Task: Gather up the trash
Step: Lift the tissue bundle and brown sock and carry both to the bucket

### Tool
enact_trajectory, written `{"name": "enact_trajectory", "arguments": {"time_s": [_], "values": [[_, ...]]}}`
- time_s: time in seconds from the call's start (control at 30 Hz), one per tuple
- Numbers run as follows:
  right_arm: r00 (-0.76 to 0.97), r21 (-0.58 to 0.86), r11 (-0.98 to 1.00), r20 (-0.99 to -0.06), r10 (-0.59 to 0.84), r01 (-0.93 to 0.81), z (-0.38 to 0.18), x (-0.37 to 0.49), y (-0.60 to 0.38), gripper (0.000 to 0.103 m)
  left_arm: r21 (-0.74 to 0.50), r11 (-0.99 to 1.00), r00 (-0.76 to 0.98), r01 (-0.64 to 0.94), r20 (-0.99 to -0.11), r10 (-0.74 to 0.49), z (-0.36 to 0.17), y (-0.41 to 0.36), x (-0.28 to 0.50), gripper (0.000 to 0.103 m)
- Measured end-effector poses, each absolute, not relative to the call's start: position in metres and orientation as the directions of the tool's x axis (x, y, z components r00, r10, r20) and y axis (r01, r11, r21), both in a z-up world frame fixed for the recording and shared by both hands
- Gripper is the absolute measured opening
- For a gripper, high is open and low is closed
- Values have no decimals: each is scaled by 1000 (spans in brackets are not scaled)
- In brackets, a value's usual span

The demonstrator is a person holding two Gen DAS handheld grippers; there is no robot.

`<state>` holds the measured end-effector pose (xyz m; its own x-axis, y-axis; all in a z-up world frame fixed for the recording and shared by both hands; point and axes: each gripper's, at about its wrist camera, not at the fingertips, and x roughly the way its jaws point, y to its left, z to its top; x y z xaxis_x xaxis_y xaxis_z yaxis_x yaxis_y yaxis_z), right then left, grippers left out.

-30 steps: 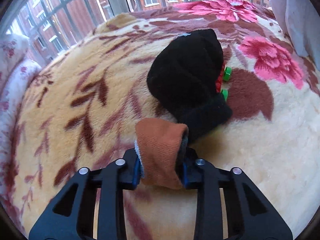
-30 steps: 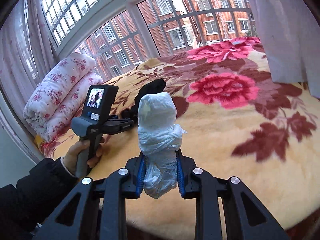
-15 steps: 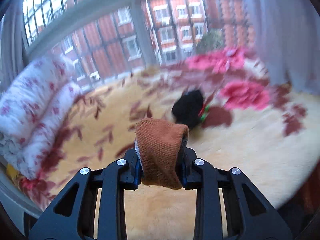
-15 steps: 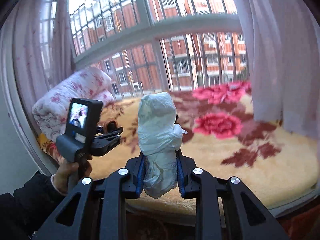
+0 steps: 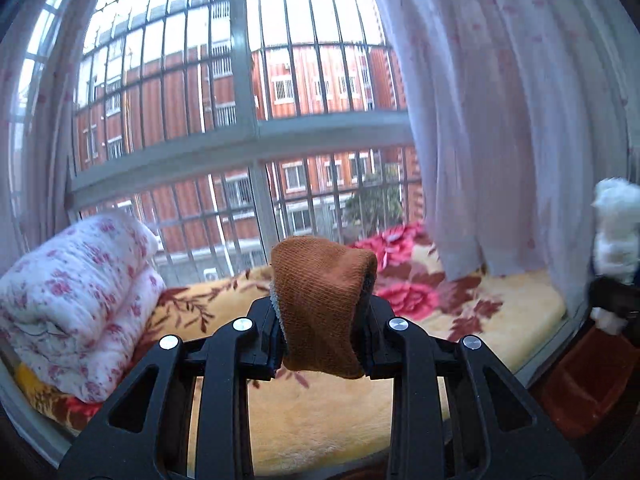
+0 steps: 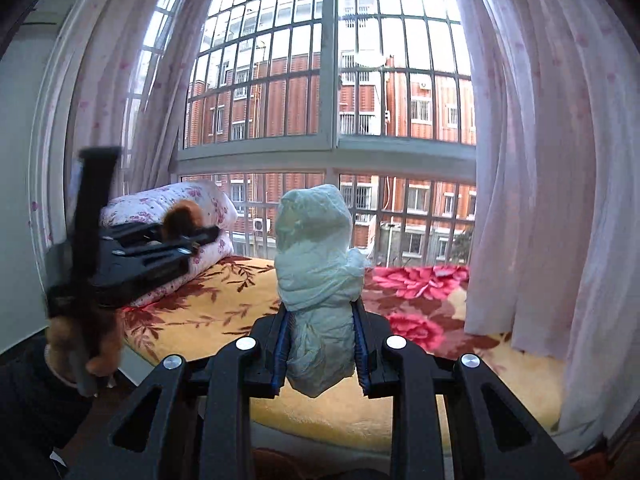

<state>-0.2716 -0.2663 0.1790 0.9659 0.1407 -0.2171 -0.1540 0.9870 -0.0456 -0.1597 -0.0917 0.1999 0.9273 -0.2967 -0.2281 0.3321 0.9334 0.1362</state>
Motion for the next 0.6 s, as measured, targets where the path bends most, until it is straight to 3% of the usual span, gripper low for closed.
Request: {"name": "enact_trajectory", "arguments": {"time_s": [0.2,0.6], "values": [[974,-43,990,-194,120,-131,177,-294,-267,27,73,945,937,319,-175,-303,199,-66,-189,27],[978,-15,993,-174,114,-118,166,-330,-264,27,64,935,910,350,-261,-323,160,-61,-207,27]]}}
